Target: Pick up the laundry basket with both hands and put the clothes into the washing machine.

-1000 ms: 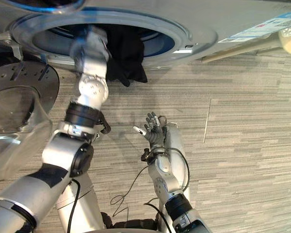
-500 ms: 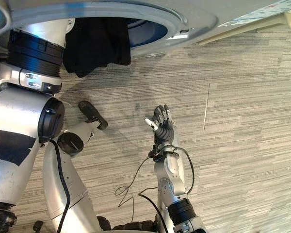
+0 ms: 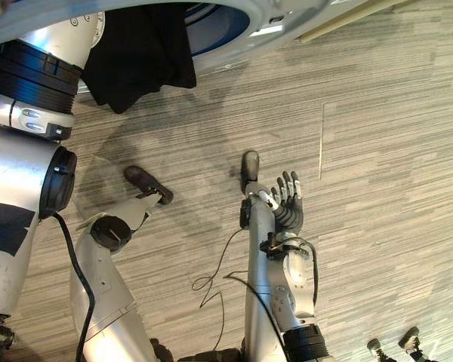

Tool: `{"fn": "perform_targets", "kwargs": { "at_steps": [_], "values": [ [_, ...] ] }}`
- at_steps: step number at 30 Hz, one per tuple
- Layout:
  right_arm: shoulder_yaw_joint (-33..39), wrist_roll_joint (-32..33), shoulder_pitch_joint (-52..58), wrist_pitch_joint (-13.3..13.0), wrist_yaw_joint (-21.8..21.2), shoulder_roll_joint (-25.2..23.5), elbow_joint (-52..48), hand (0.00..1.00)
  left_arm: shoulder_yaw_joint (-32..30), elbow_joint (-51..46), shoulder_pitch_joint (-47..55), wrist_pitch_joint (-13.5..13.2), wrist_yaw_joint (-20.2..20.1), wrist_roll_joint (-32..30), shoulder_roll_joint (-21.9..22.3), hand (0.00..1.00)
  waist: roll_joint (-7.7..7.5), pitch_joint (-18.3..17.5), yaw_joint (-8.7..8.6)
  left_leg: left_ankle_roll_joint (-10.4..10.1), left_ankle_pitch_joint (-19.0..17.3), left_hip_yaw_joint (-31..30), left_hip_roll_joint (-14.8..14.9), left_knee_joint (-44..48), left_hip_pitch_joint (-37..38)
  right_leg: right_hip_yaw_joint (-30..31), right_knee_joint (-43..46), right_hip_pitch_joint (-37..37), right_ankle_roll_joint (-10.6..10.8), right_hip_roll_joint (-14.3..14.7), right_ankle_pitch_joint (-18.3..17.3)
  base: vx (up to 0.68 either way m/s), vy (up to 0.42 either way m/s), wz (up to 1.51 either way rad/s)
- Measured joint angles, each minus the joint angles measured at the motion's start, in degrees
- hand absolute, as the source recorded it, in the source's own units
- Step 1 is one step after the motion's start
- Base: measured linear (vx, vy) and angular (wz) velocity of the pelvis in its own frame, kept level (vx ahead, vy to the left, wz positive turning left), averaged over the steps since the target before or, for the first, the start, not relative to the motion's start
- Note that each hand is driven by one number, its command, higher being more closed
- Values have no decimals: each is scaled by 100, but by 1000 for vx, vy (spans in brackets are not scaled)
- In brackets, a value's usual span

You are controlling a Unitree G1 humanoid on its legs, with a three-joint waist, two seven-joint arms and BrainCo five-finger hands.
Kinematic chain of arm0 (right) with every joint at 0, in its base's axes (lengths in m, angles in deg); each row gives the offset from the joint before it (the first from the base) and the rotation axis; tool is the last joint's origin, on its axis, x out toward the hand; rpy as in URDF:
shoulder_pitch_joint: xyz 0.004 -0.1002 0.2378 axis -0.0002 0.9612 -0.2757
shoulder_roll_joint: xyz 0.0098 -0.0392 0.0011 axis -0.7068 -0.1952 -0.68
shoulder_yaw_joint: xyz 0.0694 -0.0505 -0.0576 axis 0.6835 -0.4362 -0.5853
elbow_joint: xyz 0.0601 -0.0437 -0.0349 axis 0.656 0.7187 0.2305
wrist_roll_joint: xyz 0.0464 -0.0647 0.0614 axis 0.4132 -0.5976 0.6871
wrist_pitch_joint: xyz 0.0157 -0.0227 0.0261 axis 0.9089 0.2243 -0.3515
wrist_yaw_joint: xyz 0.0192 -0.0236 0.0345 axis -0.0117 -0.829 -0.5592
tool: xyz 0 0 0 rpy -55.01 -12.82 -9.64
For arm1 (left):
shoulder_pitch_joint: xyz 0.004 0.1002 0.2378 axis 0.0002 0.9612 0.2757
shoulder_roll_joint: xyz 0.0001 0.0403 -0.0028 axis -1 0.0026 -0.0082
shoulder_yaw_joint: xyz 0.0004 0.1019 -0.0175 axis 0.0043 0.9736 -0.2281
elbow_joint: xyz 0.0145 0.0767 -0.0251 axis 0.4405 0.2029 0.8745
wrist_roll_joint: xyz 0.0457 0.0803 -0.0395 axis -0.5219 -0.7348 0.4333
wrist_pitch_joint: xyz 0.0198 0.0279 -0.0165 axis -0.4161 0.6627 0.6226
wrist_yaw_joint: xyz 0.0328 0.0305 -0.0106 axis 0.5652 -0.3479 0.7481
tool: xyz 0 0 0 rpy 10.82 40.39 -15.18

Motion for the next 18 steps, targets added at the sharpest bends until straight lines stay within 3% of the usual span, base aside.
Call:
{"fn": "perform_targets", "kwargs": {
  "at_steps": [2, 3, 4, 9, 13, 18],
  "values": [
    [102, 38, 24, 3, -226, -7, 62, 0, 304, 252, -47, 809, -601, -1863, 32, 0, 2, 3, 21, -140, 127, 128, -24, -226, 102, -61, -116, 61, 103, -57, 123, -18, -24, 35],
    [124, 57, 24, 2, -309, -10, 109, 0, 315, 352, -43, 956, -715, -2537, 75, 0, -2, 6, 30, -125, 169, 117, -23, -253, 113, -83, -145, 95, 116, -52, 248, -29, -40, 23],
    [143, 92, 24, 1, -421, 1, 159, 0, 426, 411, -15, 1190, -893, -3608, 95, 0, -7, 8, 55, -76, 253, 102, 5, -294, 113, -151, -162, 111, 90, -46, 367, -27, -29, 11],
    [104, 362, 32, -63, -691, 59, 284, 0, 968, 384, 525, 1534, -1000, -6379, 137, 0, -8, 10, 60, 67, 432, 83, 35, -423, 139, -266, -242, 184, 39, -12, 467, -7, -5, 2],
    [-15, 451, 87, -174, -729, 278, 427, 0, 1537, 24, 1068, 1721, -1060, -7763, 526, 0, 2, 16, 68, 30, 609, 150, -110, -793, 266, -319, -550, 324, 29, -46, 619, -25, 13, 8],
    [-74, 393, 128, -286, -682, 431, 615, 0, 1542, -193, 1143, 1997, -921, -8441, 587, 0, 2, 16, 126, 27, 707, 169, -147, -933, 425, -340, -614, 451, 15, -46, 645, -11, 3, 4]
  ]
}}
